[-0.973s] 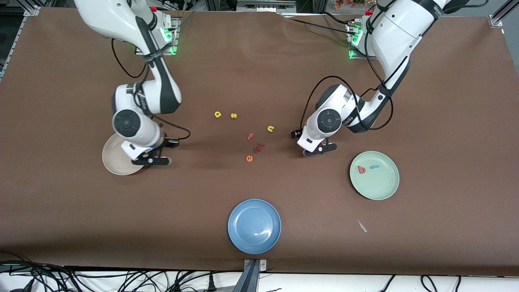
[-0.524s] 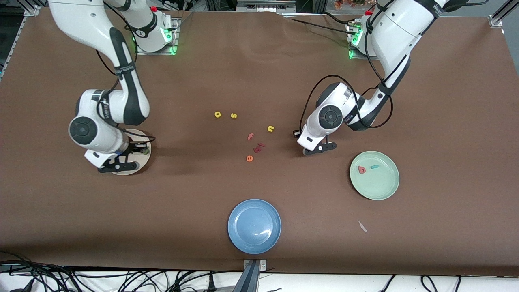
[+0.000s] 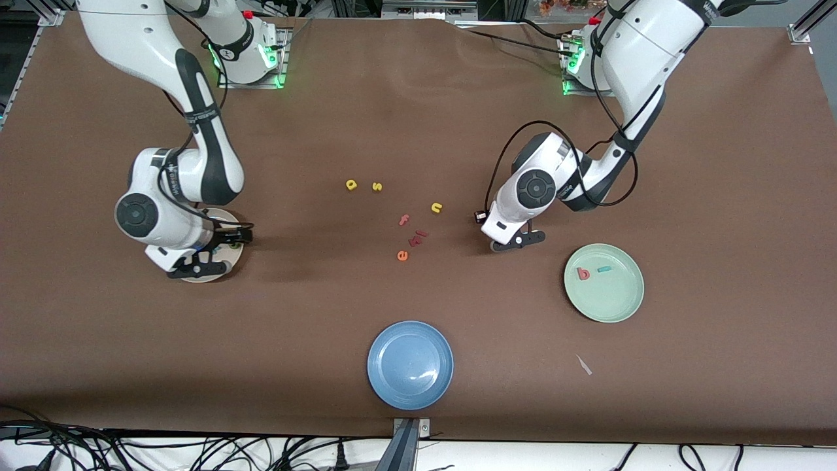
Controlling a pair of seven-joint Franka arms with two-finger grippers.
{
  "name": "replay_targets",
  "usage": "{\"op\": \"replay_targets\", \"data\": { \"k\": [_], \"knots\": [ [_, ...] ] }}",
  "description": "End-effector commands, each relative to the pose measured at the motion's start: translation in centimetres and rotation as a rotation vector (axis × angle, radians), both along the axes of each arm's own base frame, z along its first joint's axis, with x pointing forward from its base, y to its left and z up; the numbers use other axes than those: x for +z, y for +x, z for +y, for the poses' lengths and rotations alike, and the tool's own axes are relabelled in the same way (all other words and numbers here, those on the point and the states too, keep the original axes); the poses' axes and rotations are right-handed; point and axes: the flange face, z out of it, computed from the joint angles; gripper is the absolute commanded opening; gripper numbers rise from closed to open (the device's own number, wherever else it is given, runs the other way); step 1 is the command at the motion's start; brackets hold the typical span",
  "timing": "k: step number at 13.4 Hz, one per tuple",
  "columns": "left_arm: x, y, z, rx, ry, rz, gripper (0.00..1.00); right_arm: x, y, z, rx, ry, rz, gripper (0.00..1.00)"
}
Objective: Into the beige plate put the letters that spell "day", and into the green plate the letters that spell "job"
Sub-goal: 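Place the y on the beige plate and the o on the green plate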
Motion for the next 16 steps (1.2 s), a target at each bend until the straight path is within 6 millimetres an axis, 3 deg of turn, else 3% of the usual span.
{"op": "replay_targets", "data": {
  "k": [1,4,8,10,12,14,16],
  "knots": [
    [5.6,3.4,2.7,-0.122,0.016,0.045,0.0,1.6,-1.2,4.3,-0.112,0.03,0.01,1.0],
    [8.3,7.6,8.5,-0.296,0.02,0.013,0.01,2.2,-3.2,10.8,-0.213,0.042,0.017,1.0],
    [9.0,11.5,12.9,-0.597,0.061,-0.055,0.01,1.1,-7.4,17.8,-0.295,0.023,-0.009,1.0],
    [8.5,12.5,14.4,-0.735,0.113,-0.061,0.01,0.4,-9.7,19.7,-0.34,0.019,-0.041,1.0],
    [7.6,14.0,18.0,-0.828,0.176,-0.046,0.01,-0.4,-11.8,21.9,-0.373,0.01,-0.052,1.0],
    [5.3,14.6,20.5,-0.884,0.156,-0.018,0.01,-1.1,-14.0,24.1,-0.399,0.02,-0.074,1.0],
    [3.3,15.6,22.8,-0.868,0.13,-0.091,0.02,-2.3,-15.8,24.0,-0.404,0.035,-0.096,1.0]
  ]
}}
